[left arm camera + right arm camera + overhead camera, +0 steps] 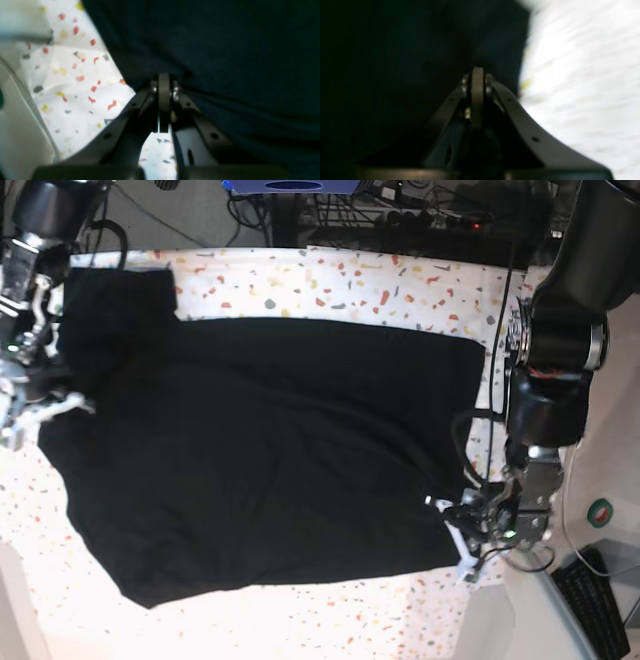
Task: Layout the t-shirt on the table in an organized manner, then fold the t-shirt properly
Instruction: 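Move the left gripper back to the t-shirt's shoulder corner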
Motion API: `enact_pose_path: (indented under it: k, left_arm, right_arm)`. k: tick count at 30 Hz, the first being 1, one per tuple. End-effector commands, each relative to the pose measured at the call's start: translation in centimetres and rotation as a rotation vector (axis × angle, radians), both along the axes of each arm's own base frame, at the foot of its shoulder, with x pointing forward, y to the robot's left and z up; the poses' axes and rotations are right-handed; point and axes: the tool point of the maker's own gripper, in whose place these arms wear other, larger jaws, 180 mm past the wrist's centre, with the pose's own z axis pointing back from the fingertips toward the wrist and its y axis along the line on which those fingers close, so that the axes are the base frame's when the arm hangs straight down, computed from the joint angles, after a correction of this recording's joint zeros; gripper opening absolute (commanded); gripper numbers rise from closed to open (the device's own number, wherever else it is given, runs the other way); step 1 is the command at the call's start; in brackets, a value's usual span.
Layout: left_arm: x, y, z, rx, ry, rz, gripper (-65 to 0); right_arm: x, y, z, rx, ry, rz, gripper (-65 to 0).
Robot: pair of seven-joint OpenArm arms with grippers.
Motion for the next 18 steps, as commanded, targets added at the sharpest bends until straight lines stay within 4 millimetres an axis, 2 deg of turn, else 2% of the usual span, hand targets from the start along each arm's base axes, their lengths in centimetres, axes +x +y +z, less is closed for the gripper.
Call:
enact_pose_path:
  k: [1,2,5,10,11,13,15,16,18]
  left_arm:
    - [0.4,2.2,2.4,0.004,-0.053,0.048,-65.0]
    - [-0.5,2.9,3.1,-0.015,-0.072,0.077,-65.0]
    - [-5.2,5.0,4.2,-0.054,-0.090,0.150,-65.0]
    - [-14.6,6.0,3.7,-0.187,-0.152,0.245,-65.0]
    - [-16.5,6.1,3.1,-0.226,-0.160,0.276,-55.5]
    - [-19.8,6.1,2.0,-0.296,-0.173,0.335,-29.0]
    - [-22.2,5.8,1.1,-0.344,-0.169,0.365,-8.2]
    - [-22.9,5.8,0.8,-0.360,-0.166,0.375,-2.5]
    - [-23.8,5.9,-0.2,-0.386,-0.163,0.404,0.0]
  right_arm:
    - [0.7,-0.6,2.2,-0.033,-0.066,0.003,-65.0]
    - [0.2,-1.1,3.0,-0.054,-0.079,-0.001,-65.0]
    - [-1.4,-2.4,4.8,-0.103,-0.102,-0.018,-65.0]
    - [-5.0,-4.2,4.7,-0.126,-0.071,-0.066,-65.0]
    - [-5.4,-4.3,4.5,-0.105,-0.071,-0.076,-65.0]
    - [-6.4,-4.0,3.2,-0.051,-0.052,-0.087,-50.1]
    - [-7.1,-3.8,2.0,-0.009,-0.034,-0.097,-37.1]
    - [-7.2,-3.6,1.7,0.002,-0.028,-0.098,-32.6]
    - [-7.5,-3.4,1.0,0.016,-0.014,-0.101,-24.9]
